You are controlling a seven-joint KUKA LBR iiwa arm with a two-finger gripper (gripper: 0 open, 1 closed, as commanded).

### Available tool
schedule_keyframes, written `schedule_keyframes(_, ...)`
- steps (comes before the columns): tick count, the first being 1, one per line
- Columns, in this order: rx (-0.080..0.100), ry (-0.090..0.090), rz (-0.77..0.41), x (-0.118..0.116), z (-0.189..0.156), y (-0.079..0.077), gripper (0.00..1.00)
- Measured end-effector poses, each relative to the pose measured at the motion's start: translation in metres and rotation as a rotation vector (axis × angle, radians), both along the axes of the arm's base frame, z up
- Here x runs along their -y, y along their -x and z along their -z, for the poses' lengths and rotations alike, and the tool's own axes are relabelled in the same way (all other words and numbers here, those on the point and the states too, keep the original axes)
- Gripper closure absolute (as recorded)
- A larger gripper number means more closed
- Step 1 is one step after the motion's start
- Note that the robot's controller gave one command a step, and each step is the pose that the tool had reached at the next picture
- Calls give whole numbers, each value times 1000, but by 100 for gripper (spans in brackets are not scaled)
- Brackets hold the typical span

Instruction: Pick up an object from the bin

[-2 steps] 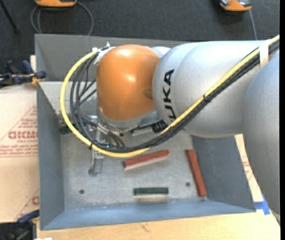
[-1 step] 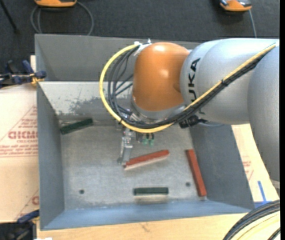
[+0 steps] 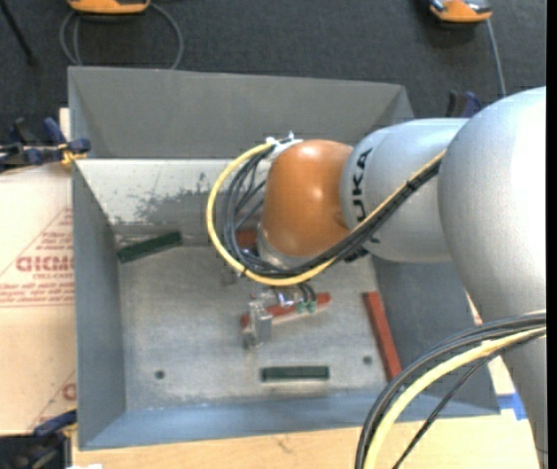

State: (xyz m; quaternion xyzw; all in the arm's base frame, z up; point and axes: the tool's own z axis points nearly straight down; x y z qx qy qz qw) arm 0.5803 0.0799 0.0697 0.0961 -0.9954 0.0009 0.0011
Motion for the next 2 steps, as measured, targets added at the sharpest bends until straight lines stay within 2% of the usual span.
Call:
schedule_keyframes(1, 2, 0, 21, 68, 0, 25, 0)
schedule_keyframes(2, 5, -3, 20, 63, -1, 24, 100)
